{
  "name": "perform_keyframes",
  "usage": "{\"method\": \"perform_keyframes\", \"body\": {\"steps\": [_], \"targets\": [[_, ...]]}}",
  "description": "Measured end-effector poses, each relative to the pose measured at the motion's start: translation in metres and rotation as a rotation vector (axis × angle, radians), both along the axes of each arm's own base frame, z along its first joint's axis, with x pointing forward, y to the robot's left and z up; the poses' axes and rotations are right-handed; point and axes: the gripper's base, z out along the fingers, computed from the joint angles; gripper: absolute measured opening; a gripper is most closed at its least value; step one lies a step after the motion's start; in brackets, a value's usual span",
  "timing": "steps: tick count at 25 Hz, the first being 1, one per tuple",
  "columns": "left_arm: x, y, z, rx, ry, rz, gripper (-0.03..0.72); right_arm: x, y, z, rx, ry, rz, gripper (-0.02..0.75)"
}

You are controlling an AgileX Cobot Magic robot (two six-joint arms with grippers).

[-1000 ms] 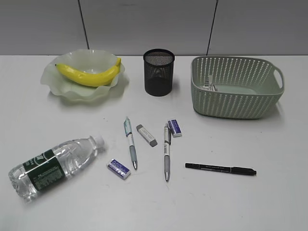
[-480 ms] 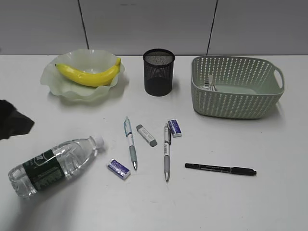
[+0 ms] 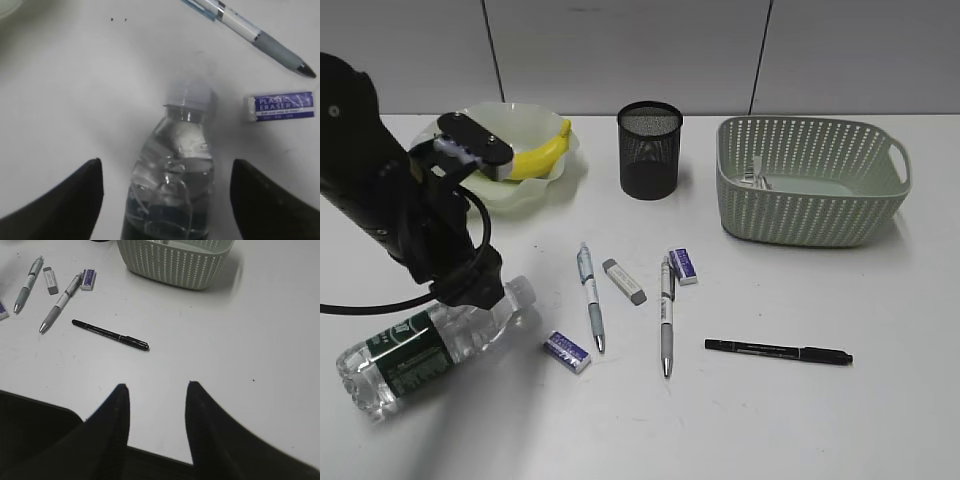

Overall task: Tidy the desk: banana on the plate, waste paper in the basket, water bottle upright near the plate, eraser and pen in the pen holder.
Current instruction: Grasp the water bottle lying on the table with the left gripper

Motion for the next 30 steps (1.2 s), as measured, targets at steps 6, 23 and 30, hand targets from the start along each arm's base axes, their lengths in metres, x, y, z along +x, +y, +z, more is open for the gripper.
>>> {"method": "perform_keyframes", "body": {"steps": [6, 23, 30], "targets": [[0.011, -0.004, -0.027, 0.068, 0.055, -0.03, 0.594, 0.0, 0.0, 0.0, 0.0, 0.0, 0.0, 0.306], [0.018, -0.008, -0.06, 0.101, 0.12, -0.033, 0.473, 0.0, 0.0, 0.0, -0.002, -0.002, 0.0, 0.306], [0.016, -0.008, -0.035, 0.044, 0.063, -0.011, 0.473, 0.0, 0.0, 0.0, -0.002, -0.002, -0.001, 0.306]]}}
